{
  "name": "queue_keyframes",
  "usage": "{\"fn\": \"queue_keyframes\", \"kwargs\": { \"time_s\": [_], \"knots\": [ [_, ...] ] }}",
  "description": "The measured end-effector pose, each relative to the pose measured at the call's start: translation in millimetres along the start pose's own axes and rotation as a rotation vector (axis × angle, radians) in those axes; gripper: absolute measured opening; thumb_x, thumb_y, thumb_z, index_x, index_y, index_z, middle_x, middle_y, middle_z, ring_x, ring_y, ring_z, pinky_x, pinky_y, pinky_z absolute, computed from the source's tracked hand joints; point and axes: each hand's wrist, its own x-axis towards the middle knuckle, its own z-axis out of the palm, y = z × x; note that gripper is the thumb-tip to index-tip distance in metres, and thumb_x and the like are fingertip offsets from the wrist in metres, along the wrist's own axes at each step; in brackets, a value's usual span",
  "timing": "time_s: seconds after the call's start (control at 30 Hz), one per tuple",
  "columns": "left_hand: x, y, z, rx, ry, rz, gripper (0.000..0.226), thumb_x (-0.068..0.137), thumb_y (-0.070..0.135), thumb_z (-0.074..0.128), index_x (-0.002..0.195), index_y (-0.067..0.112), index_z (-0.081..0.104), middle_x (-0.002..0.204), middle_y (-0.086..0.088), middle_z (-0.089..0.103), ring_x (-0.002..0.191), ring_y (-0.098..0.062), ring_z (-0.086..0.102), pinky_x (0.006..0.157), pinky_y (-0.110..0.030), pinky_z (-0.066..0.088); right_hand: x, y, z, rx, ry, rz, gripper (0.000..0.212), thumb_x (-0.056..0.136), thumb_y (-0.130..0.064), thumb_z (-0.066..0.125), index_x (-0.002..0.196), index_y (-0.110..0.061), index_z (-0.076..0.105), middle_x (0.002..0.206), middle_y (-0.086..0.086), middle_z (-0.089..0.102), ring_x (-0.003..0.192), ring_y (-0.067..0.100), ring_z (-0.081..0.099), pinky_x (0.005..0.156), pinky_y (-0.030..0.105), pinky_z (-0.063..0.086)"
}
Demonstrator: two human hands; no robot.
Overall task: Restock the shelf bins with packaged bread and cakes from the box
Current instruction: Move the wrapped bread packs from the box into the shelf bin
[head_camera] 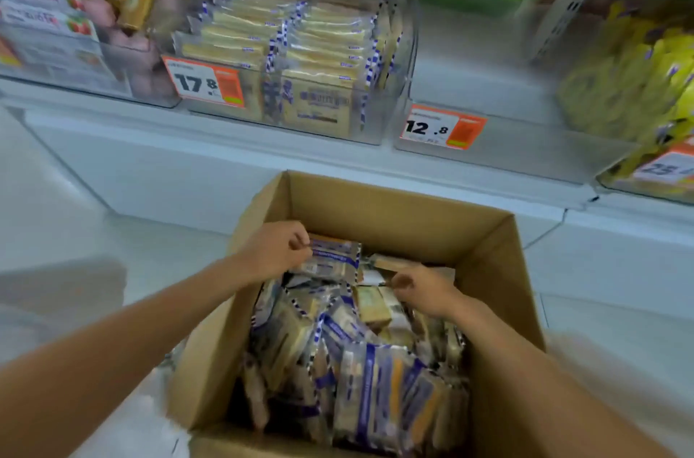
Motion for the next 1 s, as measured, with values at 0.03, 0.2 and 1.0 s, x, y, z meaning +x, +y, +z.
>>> {"fn": "queue_keyframes", "kwargs": {
  "time_s": [0.03, 0.2, 1.0],
  "knots": [
    [2, -3, 9, -0.003, -0.011, 0.007, 0.008, 0.089, 0.025, 0.067, 0.097, 0.023, 0.065, 0.089, 0.013, 0.064, 0.091, -0.009, 0.064, 0.081, -0.026, 0.049, 3, 12, 11, 0.046, -0.001, 0.020, 0.026, 0.094, -0.023, 0.060, 0.118, -0.015, 0.066, 0.114, 0.001, 0.065, 0.104, 0.018, 0.061, 0.081, 0.025, 0.046],
    [10, 2, 42, -0.103, -0.192, 0.000, 0.012, 0.093, 0.031, 0.062, 0.105, 0.030, 0.062, 0.099, 0.014, 0.065, 0.090, 0.003, 0.059, 0.070, -0.014, 0.042, 15, 25, 54, 0.336, -0.092, 0.078, 0.021, 0.093, -0.023, 0.064, 0.107, -0.009, 0.071, 0.108, 0.007, 0.068, 0.100, 0.018, 0.063, 0.089, 0.033, 0.049],
    [-8, 46, 41, -0.986, -0.413, -0.338, 0.027, 0.093, 0.005, 0.053, 0.116, 0.014, 0.064, 0.117, -0.016, 0.068, 0.107, -0.028, 0.065, 0.089, -0.043, 0.053, -28, -20, 1, 0.928, 0.106, 0.112, 0.078, 0.079, -0.039, 0.076, 0.144, -0.022, 0.036, 0.132, 0.006, 0.057, 0.115, 0.023, 0.060, 0.101, 0.043, 0.048]
  ]
}}
